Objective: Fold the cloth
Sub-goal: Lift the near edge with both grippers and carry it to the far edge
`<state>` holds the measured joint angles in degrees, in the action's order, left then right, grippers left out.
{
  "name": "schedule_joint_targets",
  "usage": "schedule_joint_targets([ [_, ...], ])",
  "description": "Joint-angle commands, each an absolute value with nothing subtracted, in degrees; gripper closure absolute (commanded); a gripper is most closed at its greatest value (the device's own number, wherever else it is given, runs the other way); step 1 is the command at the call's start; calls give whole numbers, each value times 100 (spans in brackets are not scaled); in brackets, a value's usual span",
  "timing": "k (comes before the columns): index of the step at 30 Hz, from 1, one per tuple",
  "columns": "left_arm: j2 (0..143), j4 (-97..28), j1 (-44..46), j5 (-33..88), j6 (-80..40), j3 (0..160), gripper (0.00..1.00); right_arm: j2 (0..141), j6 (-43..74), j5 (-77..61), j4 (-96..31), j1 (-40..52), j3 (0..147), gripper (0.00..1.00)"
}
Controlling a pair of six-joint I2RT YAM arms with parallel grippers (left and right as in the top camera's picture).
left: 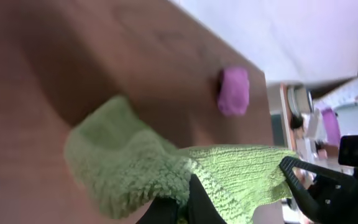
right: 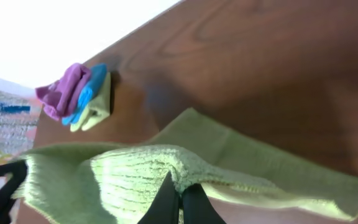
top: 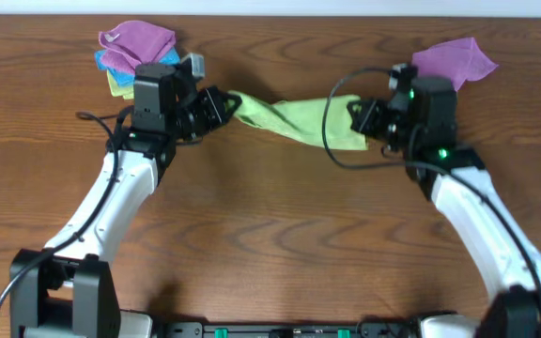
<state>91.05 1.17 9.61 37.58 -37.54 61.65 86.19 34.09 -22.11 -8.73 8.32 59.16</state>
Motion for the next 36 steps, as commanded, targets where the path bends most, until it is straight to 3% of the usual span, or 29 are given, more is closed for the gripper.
schedule_joint_targets([
  [1,9491,261,947,3393,-3732,6785,94,9067,3131,-2187,-862,727,6486,99],
  [13,11096,-548,600,3774,-3420,9426,94,10193,2762,-2119,-1024,408,8440,99],
  [25,11314,-777,451,4342,-3232,10005,95,10416,2567,-2128,-1286,296,8930,99],
  [36,11312,-4486,309,4602,-165,10003,94,10372,993,-2477,-4447,423,8923,99],
])
